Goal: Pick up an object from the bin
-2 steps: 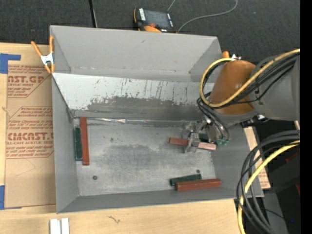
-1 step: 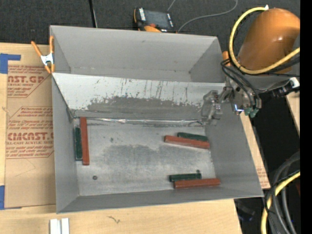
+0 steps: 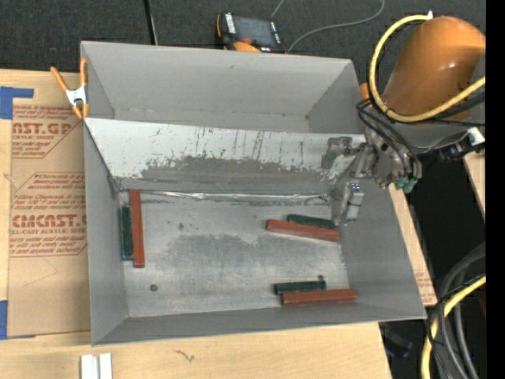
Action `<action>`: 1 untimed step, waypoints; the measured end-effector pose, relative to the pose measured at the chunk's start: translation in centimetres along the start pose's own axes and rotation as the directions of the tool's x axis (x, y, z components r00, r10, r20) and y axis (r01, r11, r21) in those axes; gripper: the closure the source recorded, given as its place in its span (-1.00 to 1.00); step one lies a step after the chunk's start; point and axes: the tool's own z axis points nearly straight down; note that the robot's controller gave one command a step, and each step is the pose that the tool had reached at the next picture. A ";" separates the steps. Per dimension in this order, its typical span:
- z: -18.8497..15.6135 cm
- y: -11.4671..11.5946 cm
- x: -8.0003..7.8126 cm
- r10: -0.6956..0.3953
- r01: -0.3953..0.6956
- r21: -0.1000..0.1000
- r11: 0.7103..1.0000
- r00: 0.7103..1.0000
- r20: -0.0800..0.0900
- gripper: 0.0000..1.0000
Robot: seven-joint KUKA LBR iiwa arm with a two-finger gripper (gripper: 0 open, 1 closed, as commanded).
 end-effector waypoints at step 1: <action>11.7 -0.5 8.7 0.102 -0.102 0.000 0.995 0.995 -0.016 -1.00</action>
Offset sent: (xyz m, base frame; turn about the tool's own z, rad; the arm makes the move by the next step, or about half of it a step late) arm -0.0828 -0.0008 -0.1124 0.1028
